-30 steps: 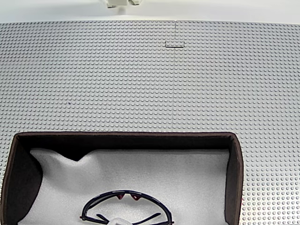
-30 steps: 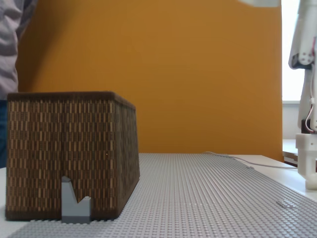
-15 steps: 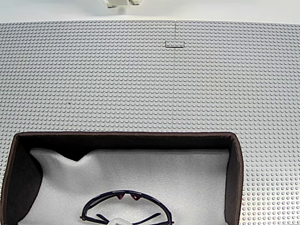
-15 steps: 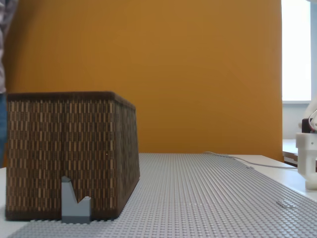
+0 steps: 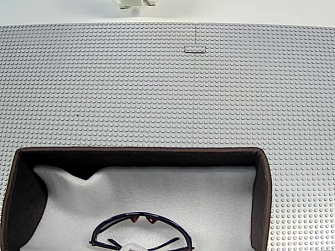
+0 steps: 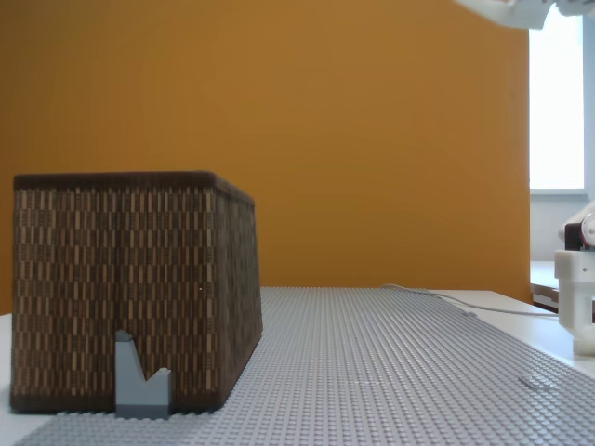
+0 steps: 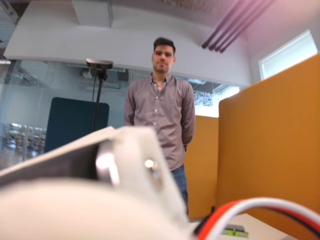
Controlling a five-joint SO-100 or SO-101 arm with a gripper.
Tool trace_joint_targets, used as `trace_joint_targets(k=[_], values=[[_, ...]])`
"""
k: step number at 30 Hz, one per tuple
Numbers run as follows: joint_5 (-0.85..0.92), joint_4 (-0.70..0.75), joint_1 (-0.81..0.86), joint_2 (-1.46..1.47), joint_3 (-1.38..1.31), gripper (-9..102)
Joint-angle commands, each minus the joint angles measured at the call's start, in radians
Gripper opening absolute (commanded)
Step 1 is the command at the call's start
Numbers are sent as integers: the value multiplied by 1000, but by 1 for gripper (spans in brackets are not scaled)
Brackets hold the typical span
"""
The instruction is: Grasp a glasses and put it in the bin.
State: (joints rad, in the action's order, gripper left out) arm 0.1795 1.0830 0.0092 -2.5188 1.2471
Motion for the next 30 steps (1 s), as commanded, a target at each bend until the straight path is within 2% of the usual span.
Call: trace_joint_targets(k=[1,8,15,21,30], values=[[-14,-18,-2,9,94,19],[-94,-11,17,64,298,20],[-112,-14,20,43,641,18],[-176,-63,26,-106,853,18],[-150,-77,21,-325,1040,18]])
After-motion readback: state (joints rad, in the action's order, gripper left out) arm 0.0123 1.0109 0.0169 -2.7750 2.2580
